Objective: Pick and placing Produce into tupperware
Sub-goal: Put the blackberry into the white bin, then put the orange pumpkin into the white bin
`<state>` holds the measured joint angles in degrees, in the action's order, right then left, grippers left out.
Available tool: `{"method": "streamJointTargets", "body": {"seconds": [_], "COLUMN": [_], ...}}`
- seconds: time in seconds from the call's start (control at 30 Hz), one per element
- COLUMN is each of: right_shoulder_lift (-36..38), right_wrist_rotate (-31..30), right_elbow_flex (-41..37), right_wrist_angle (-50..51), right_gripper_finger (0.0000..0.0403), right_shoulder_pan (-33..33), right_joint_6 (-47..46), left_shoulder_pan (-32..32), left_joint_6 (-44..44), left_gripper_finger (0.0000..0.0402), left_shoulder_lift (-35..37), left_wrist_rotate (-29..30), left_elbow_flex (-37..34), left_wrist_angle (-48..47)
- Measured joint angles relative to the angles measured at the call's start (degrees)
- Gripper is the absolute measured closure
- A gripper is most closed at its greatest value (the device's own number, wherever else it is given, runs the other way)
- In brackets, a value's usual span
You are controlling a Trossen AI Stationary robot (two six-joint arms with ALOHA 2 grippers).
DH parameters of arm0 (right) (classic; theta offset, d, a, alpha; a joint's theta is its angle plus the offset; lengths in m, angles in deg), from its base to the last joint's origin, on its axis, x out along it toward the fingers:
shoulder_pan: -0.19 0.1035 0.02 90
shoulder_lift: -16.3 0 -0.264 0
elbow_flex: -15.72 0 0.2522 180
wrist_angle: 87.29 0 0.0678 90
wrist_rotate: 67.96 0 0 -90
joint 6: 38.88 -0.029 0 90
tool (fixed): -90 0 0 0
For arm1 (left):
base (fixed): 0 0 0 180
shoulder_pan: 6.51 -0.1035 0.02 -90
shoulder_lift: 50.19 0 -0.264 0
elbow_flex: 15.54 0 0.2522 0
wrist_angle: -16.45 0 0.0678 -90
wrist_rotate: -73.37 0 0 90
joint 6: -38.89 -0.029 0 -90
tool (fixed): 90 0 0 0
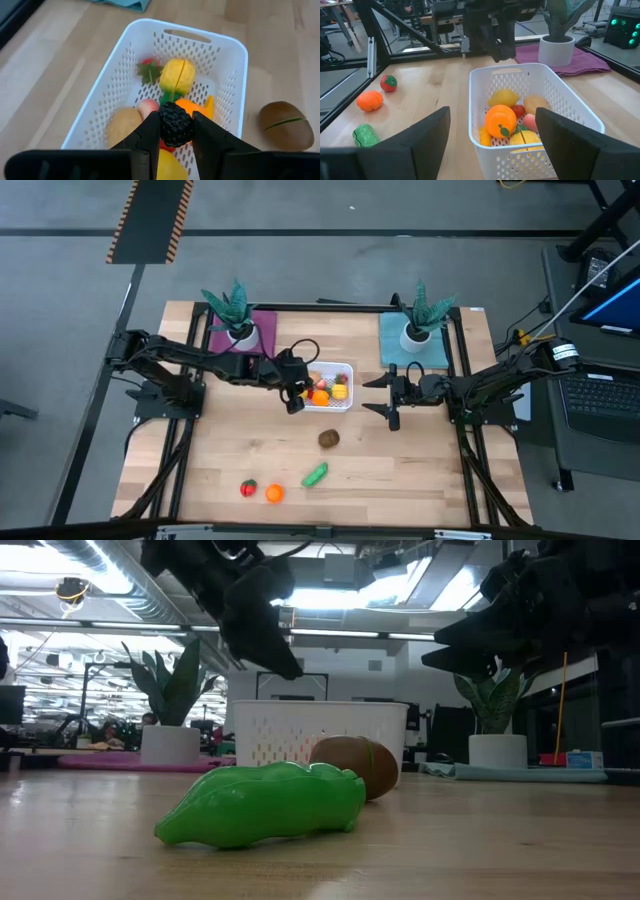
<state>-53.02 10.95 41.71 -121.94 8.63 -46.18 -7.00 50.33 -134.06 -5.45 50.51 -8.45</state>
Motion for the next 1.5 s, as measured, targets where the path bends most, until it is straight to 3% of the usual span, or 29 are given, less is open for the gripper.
{"method": "streamJointTargets", "body": {"seconds": [0.6, 1.5], "right_shoulder_lift": [0.0, 0.0], "right_wrist_rotate": [0.0, 0.0], "right_elbow_flex": [0.0, 0.0], "right_wrist_angle": [0.2, 0.3], "right_gripper_finger": [0.0108, 0.0108], "right_shoulder_pan": [0.0, 0.0], "right_joint_6": [0.0, 0.0], "left_shoulder_pan": [0.0, 0.5], "left_joint_6": [0.0, -1.5], "left_gripper_finger": [0.0313, 0.0232], "left_shoulder_lift": [-8.5, -6.3], "left_wrist_rotate": [-4.3, -4.1], "left_elbow_flex": [0.0, 0.0], "left_wrist_angle": [1.5, 1.5]}}
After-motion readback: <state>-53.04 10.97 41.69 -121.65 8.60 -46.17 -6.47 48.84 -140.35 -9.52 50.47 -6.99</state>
